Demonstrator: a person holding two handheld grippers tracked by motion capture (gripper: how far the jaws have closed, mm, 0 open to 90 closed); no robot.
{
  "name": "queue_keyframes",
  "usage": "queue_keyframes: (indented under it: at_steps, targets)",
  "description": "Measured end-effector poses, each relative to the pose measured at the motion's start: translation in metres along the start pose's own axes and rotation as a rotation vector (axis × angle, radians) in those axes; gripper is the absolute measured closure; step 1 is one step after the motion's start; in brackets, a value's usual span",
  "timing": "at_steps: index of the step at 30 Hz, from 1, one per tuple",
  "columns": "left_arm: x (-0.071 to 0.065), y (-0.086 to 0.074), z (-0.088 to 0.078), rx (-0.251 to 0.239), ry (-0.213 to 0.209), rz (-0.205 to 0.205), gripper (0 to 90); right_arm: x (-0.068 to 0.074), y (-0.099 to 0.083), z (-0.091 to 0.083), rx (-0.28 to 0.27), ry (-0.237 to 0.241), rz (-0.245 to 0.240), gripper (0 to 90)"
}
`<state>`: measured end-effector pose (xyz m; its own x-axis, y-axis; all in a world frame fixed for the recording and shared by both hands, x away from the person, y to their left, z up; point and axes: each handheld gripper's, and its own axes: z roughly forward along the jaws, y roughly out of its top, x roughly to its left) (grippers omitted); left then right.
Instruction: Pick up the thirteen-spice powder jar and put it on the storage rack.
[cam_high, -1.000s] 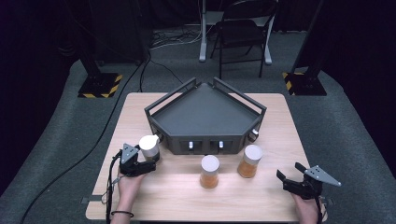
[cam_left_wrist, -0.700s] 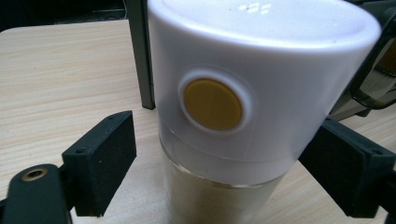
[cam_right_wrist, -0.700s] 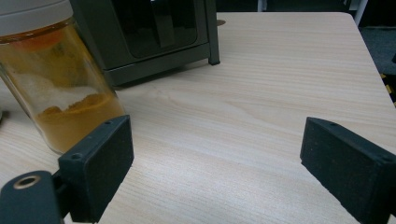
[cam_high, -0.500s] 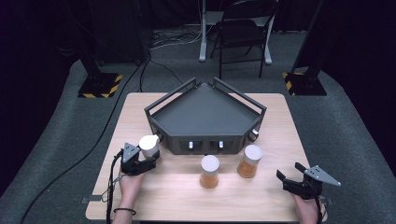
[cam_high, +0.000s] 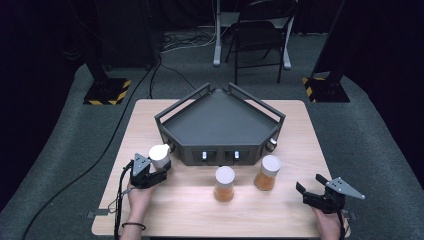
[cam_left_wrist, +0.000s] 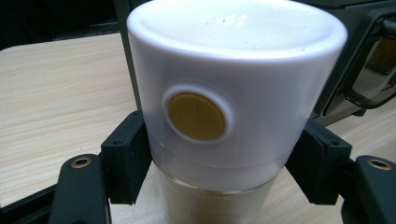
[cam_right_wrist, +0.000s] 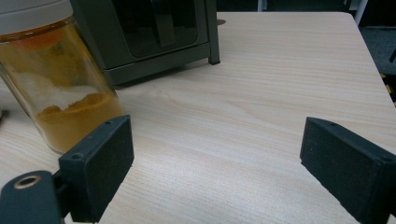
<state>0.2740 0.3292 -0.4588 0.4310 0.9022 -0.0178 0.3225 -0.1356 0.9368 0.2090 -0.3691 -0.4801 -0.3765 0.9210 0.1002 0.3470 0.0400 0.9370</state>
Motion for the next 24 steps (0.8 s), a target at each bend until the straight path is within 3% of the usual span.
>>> queue_keyframes:
  at_steps: [13, 24]
  targets:
    - [-0.001, 0.006, -0.003, 0.023, -0.026, 0.019, 30.5, 0.000, 0.000, 0.000, 0.000, 0.000, 0.000, 8.9]
    - [-0.004, 0.014, -0.016, -0.007, -0.064, 0.038, 30.6, 0.000, 0.000, 0.000, 0.003, 0.000, 0.000, 9.0]
